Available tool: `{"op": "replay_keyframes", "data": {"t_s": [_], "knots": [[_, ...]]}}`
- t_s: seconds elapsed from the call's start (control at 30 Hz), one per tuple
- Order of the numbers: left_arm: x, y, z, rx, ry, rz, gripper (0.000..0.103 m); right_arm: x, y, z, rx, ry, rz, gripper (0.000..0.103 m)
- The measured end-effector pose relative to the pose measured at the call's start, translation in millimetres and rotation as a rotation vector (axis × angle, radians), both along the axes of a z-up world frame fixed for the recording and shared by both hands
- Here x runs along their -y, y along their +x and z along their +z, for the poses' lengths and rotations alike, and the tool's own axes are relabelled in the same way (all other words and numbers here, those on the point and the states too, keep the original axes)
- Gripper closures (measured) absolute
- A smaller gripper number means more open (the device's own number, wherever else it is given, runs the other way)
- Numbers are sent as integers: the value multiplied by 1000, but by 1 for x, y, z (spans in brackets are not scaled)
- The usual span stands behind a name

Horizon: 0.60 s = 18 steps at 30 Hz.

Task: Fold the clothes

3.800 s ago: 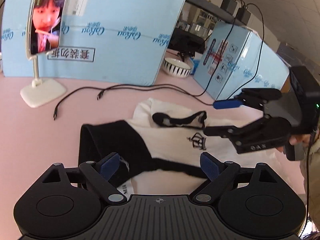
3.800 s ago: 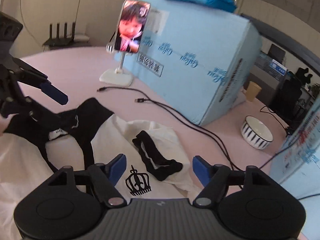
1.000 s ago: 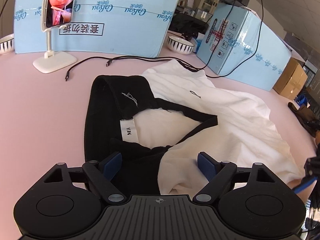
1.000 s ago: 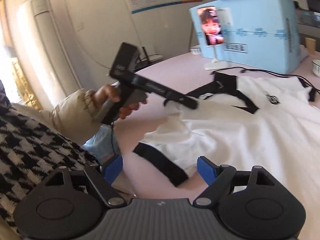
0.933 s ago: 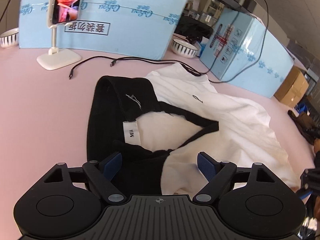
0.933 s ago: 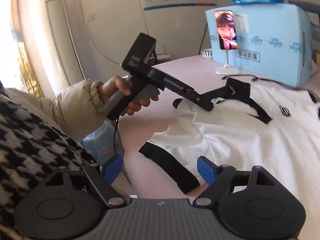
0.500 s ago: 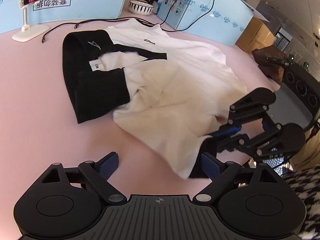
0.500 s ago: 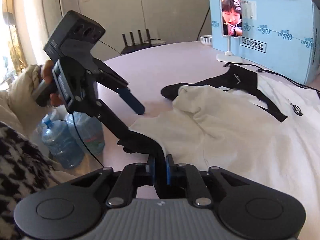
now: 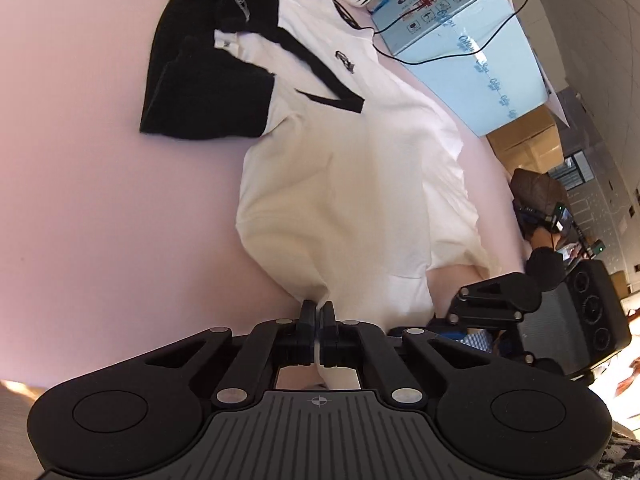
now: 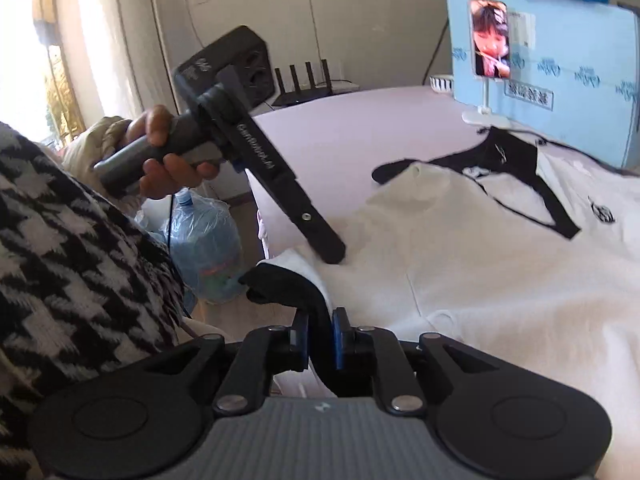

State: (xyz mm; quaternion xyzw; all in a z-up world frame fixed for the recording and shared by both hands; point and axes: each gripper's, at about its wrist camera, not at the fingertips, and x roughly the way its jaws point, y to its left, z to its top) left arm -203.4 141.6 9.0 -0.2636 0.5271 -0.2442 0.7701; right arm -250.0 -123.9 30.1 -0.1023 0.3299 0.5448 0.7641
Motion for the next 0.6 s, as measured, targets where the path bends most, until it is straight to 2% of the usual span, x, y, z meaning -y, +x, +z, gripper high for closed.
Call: {"op": "replay_keyframes", "data": {"t_s": [0.07,0.1,0.13,0.17,0.2,0.23,0.3,0.37,0.43,0.5,0.53,0.6], "knots": [[-4,-1,5,-6,-22,-2,102,6,0,2,-38,40,-18,69],[-6,-3,15,7,-11,-18,99,13,-1,8,-50,56,-26,48],[-8,-5,26,30,1,-20,88,21,-2,14,-51,71,-33,37],[-13,-7,39,73,17,2,79,38,-5,24,-22,102,-49,36],[-18,-10,53,117,33,24,53,59,-5,34,16,137,-81,32],[-24,-12,65,169,44,50,26,78,-4,41,40,164,-123,24],[-35,-8,84,288,47,111,11,120,6,55,61,211,-272,18],[-40,12,85,306,86,168,9,180,32,62,66,249,-546,17],[-45,45,64,212,155,217,9,226,60,59,34,282,-767,17],[-51,78,29,75,169,252,10,255,95,52,-11,317,-870,18],[-52,84,22,66,152,241,8,260,115,48,-29,307,-883,18],[-50,88,25,116,114,213,8,265,159,39,-91,273,-886,18]]}}
